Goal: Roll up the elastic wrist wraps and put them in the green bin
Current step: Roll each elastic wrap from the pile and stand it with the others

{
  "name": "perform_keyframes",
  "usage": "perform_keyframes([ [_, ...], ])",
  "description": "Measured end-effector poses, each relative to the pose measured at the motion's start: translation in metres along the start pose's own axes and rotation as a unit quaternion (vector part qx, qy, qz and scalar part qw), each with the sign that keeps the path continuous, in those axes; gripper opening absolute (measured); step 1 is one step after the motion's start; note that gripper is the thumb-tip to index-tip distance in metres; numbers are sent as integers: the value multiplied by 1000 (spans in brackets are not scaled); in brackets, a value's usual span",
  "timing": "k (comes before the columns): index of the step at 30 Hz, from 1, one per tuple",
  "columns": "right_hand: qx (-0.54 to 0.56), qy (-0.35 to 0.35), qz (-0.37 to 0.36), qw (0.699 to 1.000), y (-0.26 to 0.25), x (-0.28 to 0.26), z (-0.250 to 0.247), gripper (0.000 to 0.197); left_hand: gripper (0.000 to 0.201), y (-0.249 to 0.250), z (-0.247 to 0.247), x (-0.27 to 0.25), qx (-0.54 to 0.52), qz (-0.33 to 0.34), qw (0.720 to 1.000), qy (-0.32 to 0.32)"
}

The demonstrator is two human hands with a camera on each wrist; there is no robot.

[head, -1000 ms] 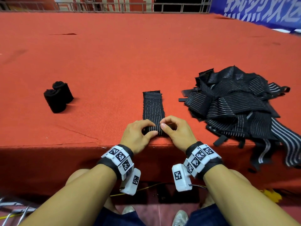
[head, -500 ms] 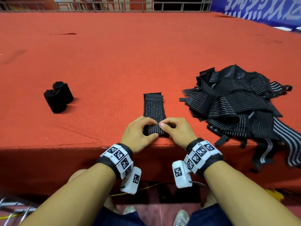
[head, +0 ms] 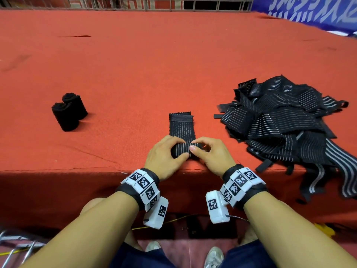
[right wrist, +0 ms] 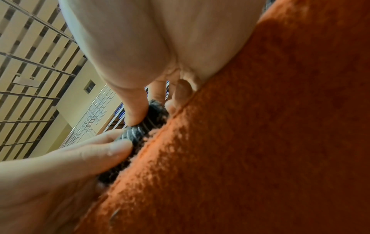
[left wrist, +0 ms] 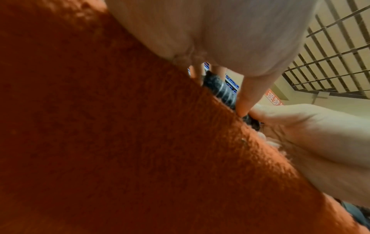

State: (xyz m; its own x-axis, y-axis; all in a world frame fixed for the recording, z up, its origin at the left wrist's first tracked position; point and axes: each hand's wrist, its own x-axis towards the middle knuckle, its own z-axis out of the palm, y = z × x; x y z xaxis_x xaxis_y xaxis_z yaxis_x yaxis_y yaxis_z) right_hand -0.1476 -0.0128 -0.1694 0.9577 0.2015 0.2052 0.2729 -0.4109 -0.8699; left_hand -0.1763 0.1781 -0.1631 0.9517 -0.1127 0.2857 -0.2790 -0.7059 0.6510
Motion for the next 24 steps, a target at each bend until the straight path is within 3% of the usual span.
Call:
perform_keyframes([
  [3, -8, -6, 18, 1000, 0, 3, 1, 10, 42, -2, -1, -1, -7, 25, 1000, -6],
  [7, -19, -2, 21, 1000, 0, 3, 1, 19, 30, -5, -1, 1, -26, 23, 999, -2],
  [10, 13, -2, 10, 1000, -1, -1, -1, 11, 19, -4, -1, 3, -33, 8, 999, -4],
  [14, 52, -34, -21, 998, 0, -5, -4, 33, 13, -2, -4, 5, -56, -40, 997, -20],
  [17, 30, -53, 0, 998, 0, -3, -2, 28, 10, -1, -4, 5, -58, -55, 997, -23],
  [24, 1, -35, 23, 999, -1, 5, 2, 31, 40, -1, -2, 1, -41, -17, 999, -13],
])
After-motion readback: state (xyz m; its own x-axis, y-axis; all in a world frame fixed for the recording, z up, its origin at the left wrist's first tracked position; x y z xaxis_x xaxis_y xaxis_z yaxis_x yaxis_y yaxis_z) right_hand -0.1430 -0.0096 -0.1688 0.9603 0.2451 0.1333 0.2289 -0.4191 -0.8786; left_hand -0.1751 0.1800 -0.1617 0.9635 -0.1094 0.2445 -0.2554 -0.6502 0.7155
